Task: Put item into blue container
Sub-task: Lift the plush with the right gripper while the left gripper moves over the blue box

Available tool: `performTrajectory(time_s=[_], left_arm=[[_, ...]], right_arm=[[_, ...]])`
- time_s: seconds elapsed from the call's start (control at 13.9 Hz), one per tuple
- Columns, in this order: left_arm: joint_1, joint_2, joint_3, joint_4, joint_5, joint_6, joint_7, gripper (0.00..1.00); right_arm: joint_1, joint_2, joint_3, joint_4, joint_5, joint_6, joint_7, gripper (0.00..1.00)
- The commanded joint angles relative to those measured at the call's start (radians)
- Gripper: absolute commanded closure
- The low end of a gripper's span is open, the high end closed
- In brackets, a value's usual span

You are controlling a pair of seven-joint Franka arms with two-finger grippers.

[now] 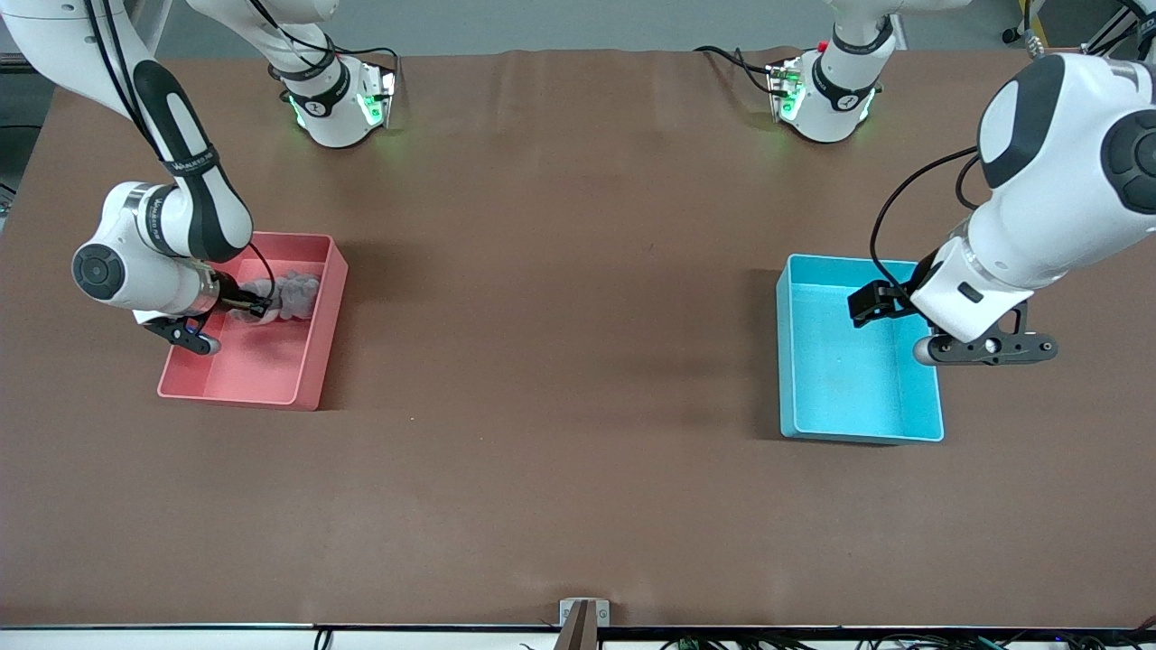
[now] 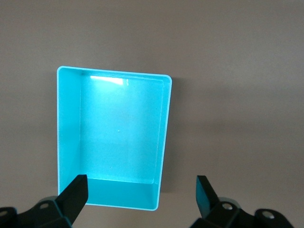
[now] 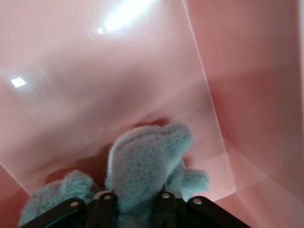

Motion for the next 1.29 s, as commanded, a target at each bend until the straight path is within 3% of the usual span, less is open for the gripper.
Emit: performTrajectory(time_s=[0.0,0.29,0.58,0.72,1.01,1.22], left_arm=[[-0.003,0.005,0.002,0.003,0.018,0.011,-0.017,0.00],[-0.001,0.008,-0.003,0.000,0.004,0.008,-0.020,0.00],[-0.006,0.020,-0.004,0.003,0.004,0.011,-0.020,0.00],[-0.004,0.020,-0.003,0.003,0.004,0.013,-0.018,0.00],[0.004,0.022,-0.003,0.000,0.006,0.013,-0.014,0.00],[-0.004,0.022,-0.003,0.000,0.050,0.014,-0.001,0.00]], right_arm=[[-0.005,-0.005,0.010,0.078,-0.028,-0.099,0.028,0.98],[0.031,-0.004,0.011,0.342,-0.028,-0.430,0.041,0.98],[0.213,-0.007,0.014,0.480,-0.024,-0.567,0.348,0.98],[0.304,-0.007,0.017,0.493,-0.005,-0.564,0.499,0.98],[0.467,-0.002,0.016,0.502,0.124,-0.476,0.762,0.98],[0.600,0.036,0.016,0.502,0.127,-0.356,0.971,0.98]])
